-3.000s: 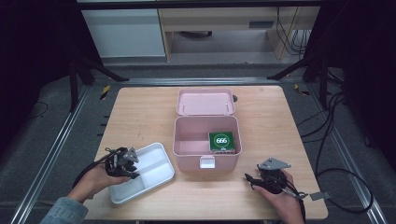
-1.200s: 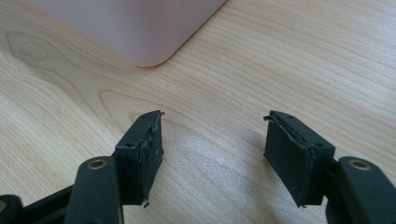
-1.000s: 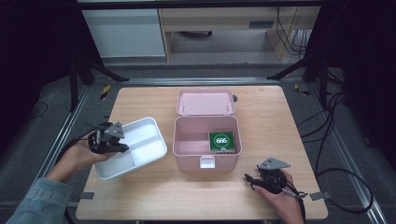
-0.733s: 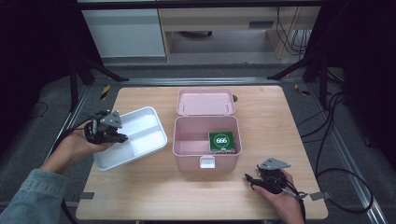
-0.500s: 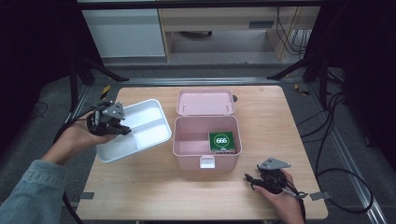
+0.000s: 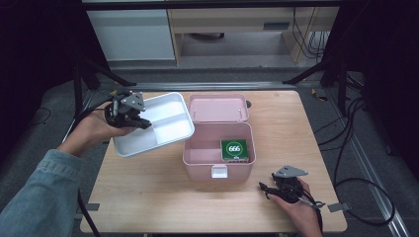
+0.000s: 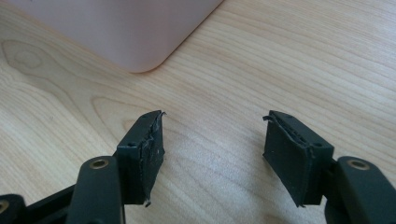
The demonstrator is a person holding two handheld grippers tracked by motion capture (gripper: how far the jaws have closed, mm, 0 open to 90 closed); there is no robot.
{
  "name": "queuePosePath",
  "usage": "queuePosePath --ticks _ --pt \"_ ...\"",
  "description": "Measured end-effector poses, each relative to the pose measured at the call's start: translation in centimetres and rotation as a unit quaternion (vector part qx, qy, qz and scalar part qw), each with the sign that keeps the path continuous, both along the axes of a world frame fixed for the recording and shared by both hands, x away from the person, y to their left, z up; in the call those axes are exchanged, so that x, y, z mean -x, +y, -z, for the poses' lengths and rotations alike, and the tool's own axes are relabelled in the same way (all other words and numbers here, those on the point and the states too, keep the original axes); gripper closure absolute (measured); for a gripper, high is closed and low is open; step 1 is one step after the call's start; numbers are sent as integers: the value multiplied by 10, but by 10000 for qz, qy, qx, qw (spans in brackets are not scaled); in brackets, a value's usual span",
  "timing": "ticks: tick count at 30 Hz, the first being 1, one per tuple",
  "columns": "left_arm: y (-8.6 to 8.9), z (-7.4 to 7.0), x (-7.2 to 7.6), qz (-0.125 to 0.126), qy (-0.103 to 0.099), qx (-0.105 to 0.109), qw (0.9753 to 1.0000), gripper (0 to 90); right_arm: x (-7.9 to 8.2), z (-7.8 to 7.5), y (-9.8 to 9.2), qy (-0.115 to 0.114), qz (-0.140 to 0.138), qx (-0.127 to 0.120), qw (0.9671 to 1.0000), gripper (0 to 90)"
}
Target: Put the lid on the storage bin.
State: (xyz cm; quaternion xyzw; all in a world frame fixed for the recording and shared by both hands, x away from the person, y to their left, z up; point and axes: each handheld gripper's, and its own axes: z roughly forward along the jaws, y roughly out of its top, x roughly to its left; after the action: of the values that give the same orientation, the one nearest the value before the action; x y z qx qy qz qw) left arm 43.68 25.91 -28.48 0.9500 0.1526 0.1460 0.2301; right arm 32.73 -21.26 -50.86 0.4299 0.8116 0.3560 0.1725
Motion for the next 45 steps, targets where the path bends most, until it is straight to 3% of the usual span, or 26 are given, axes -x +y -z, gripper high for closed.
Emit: queuePosePath --ticks 14,26,33,45 --pt "-37 -4 -11 273 -34 -6 9996 898 0 0 2 -16 -14 16 10000 377" --pt "-88 0 -15 727 44 -133 9973 898 0 -1 -1 -34 12 10 10000 378" --pt "-118 7 -18 971 99 -147 9951 898 1 -1 -2 -44 15 4 10000 379" --pt "-151 24 -25 1205 242 -220 9922 898 2 -2 -5 -57 39 -30 10000 380"
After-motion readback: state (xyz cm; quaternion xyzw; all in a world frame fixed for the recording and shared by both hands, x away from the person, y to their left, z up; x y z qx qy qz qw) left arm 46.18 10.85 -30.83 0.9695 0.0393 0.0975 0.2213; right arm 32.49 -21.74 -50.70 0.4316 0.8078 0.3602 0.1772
